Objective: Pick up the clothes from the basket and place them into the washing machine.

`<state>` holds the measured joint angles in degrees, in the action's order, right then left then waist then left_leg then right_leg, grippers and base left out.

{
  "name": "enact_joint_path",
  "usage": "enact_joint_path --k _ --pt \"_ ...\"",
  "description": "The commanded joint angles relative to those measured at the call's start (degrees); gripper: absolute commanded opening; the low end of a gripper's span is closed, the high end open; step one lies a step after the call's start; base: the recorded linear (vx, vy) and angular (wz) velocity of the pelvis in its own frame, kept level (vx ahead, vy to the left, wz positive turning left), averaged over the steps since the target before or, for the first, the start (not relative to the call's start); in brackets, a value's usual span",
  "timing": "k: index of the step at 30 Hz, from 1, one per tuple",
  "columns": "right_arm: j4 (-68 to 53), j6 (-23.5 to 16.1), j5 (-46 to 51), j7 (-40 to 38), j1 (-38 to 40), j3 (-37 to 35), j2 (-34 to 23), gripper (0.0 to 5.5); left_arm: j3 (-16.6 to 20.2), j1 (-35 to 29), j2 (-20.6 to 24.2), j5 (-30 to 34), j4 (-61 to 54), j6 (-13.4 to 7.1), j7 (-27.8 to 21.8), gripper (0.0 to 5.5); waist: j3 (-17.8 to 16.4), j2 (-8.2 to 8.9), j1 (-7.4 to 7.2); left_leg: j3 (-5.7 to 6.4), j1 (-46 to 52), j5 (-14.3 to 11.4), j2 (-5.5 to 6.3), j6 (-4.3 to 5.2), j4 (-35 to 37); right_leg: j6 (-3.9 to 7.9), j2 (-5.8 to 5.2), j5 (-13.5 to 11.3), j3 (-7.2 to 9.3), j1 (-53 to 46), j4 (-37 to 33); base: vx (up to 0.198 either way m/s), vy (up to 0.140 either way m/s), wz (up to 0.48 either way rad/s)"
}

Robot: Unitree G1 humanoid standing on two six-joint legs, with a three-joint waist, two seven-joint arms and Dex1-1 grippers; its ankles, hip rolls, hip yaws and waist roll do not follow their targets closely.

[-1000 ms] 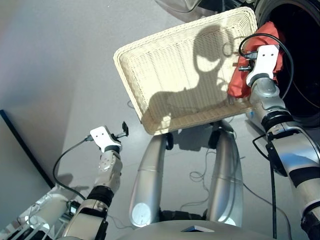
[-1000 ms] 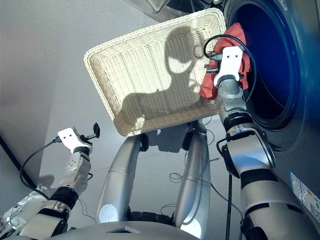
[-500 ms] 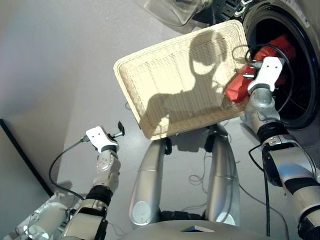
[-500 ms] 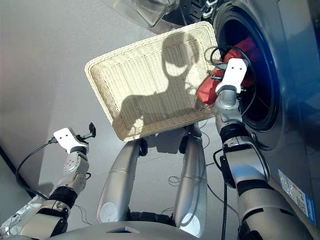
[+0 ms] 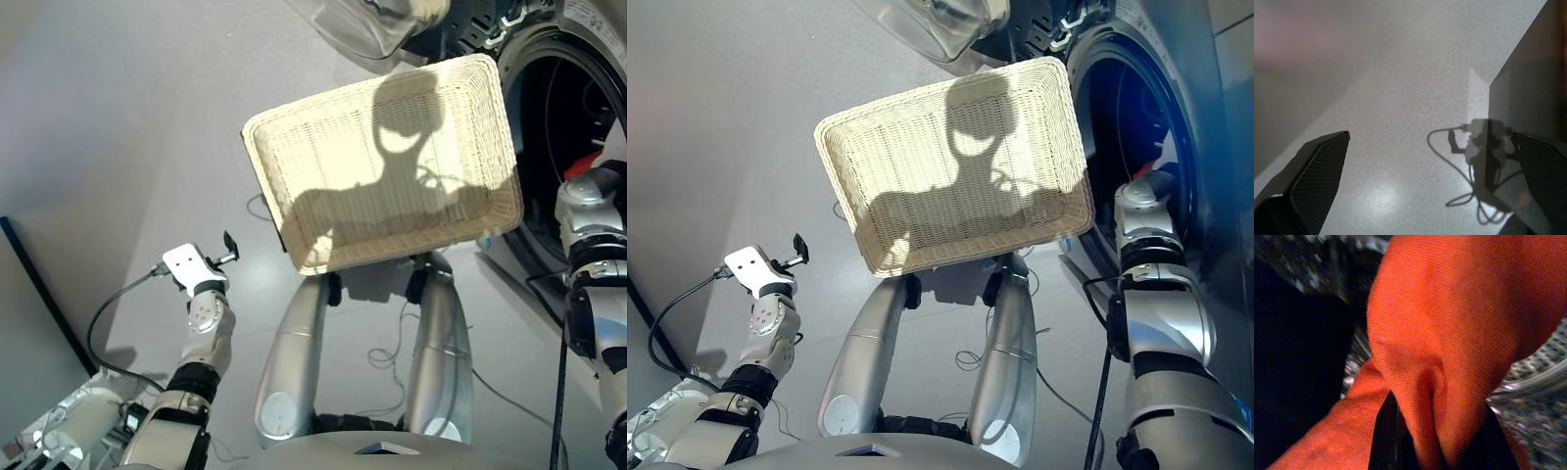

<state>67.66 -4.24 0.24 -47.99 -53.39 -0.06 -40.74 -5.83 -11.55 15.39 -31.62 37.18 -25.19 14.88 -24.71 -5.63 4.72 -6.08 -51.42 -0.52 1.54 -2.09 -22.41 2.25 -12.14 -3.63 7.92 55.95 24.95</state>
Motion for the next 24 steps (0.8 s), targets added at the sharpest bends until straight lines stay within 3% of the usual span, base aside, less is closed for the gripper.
enact_joint_path --k 1,7,11,12,15,16,18,21,24 --pt "1.2 2.8 -4.0 -6.3 1.6 1.0 -10.2 0.0 2.2 6.2 1.5 -1.0 1.1 -1.6 1.4 5.5 7.3 -0.38 -0.04 2.1 0.9 -2.4 0.04 1.3 2.7 1.59 2.32 4.4 1.56 -1.0 3.7 0.0 0.0 0.0" --pt "-3.0 6.4 -6.1 -10.5 4.4 -3.2 -9.8 0.0 3.2 6.7 1.0 -2.1 0.7 -1.1 1.4 5.5 7.1 -0.63 -1.12 1.87 0.0 -2.7 0.04 1.09 2.1 1.51 2.56 4.3 0.87 0.2 4.4 0.0 0.0 0.0" --pt "-8.8 9.4 -12.5 -8.1 5.0 -0.8 -9.4 0.13 3.8 6.5 0.7 -2.5 0.5 -0.9 1.0 5.5 6.4 -0.62 -1.39 1.37 -0.7 -2.7 0.07 0.94 2.2 1.62 2.5 3.7 0.08 1.4 4.5 0.0 0.0 0.0" --pt "-8.9 9.5 -12.6 -8.0 5.0 -0.8 -9.3 5.5 3.9 6.5 0.7 -2.5 0.5 -0.9 1.0 5.5 6.4 -0.58 -1.41 1.31 -0.7 -2.7 0.07 0.93 2.2 1.64 2.51 3.7 0.01 1.5 4.5 0.0 0.0 0.0" --pt "-16.3 6.0 -10.4 -4.2 3.2 -1.6 -6.1 5.5 4.1 5.8 0.3 -2.5 0.0 -0.4 0.8 5.5 5.4 -0.25 -1.91 1.07 -1.3 -2.7 -0.23 0.84 1.5 1.55 2.68 3.4 -0.23 2.1 4.9 0.0 0.0 0.0" --pt "-18.5 2.9 -9.5 -2.0 5.2 -0.7 -3.9 5.5 4.0 5.6 0.2 -2.2 0.6 -0.3 0.6 5.5 5.0 0.15 -2.29 0.85 -1.4 -2.7 -0.34 0.84 1.0 1.6 2.72 3.2 -0.4 2.1 5.1 0.0 0.0 0.0" --pt "-17.8 2.2 -9.3 -0.7 5.1 0.0 -3.7 5.5 3.8 5.7 0.4 -2.2 0.6 -0.4 0.1 5.5 5.0 0.23 -2.28 0.87 -1.6 -2.8 -0.3 0.82 0.9 1.56 2.78 3.2 -0.45 2.2 5.2 0.0 0.0 0.0" --pt "-13.7 -5.7 2.0 11.4 4.8 2.2 -0.7 5.5 4.0 6.2 1.5 -2.5 1.0 0.1 -1.3 5.5 5.0 0.56 -2.2 0.58 -1.6 -2.8 -0.48 0.89 0.5 1.39 2.71 3.1 -0.34 2.1 5.3 0.0 0.0 0.0" --pt "-10.6 -7.9 7.1 18.4 5.1 5.1 -1.5 5.5 4.7 6.7 2.6 -2.7 0.9 1.2 -3.3 5.5 5.3 0.86 -2.35 0.47 -1.5 -2.8 -0.69 0.95 0.5 1.33 2.61 3.1 -0.1 1.9 5.0 0.0 0.0 0.0"
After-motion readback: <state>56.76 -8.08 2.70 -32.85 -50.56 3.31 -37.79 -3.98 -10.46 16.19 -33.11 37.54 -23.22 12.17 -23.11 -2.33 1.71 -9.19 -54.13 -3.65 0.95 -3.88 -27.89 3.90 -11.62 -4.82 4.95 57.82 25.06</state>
